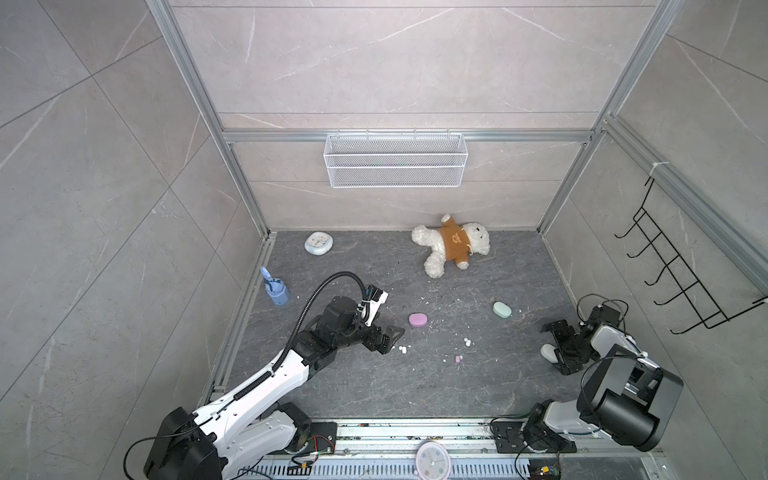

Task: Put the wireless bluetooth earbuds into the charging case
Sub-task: 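Close the right gripper on the white oval case, then lift the white case with the right gripper and carry it toward the left gripper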

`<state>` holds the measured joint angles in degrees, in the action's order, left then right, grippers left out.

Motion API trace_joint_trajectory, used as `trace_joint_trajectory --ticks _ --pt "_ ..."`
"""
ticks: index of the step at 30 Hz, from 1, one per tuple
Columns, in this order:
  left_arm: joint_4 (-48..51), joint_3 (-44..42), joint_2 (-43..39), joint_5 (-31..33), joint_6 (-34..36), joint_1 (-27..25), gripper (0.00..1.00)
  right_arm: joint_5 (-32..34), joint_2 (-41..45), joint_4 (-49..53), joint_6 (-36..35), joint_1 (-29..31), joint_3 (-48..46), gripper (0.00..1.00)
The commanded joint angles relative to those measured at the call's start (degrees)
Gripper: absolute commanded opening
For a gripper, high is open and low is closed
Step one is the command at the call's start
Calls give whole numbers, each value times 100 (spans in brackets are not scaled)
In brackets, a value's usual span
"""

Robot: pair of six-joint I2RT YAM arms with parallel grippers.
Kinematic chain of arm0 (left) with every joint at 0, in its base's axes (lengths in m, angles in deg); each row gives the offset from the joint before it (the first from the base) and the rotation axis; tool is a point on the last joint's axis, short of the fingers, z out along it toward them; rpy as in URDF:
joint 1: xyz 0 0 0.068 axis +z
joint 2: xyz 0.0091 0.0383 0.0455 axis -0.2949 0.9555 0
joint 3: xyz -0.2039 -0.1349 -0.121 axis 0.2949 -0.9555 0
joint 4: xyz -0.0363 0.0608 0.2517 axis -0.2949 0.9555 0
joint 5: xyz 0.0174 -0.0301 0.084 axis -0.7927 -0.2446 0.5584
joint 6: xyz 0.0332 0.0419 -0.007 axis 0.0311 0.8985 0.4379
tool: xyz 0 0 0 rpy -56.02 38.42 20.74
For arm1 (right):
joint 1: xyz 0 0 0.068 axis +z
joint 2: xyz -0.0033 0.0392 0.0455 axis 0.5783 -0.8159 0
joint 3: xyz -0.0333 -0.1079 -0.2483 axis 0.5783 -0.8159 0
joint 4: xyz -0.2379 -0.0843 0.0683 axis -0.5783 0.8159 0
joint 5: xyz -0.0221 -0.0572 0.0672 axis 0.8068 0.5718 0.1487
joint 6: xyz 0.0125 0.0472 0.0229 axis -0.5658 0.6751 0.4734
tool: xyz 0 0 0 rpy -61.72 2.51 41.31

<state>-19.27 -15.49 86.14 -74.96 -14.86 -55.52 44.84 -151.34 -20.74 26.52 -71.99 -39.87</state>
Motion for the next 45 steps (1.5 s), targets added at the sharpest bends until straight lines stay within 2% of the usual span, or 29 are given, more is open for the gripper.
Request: trace_joint_trajectory --ticks 1,8,17,28,34,39,45 --pt "-137 105 -9 -58 -59 1 100 -110 -458 -66 113 214 -169 100" --pt "-137 61 -60 -50 -93 2 100 -91 -757 273 -392 458 226 100" --pt "-49 26 -231 179 -53 -2 100 647 -1004 1618 -2005 480 1134 100" --pt "49 74 -272 328 51 -3 100 1032 -1004 1754 -2124 580 1446 99" --pt "48 96 -237 336 71 1 100 1022 -1130 1823 -2221 757 1552 91" --pt "32 78 -253 374 65 3 100 1404 -1238 2036 -2213 852 1724 91" --pt "4 69 -257 367 51 -3 100 1463 -1529 2070 -2210 918 1835 90"
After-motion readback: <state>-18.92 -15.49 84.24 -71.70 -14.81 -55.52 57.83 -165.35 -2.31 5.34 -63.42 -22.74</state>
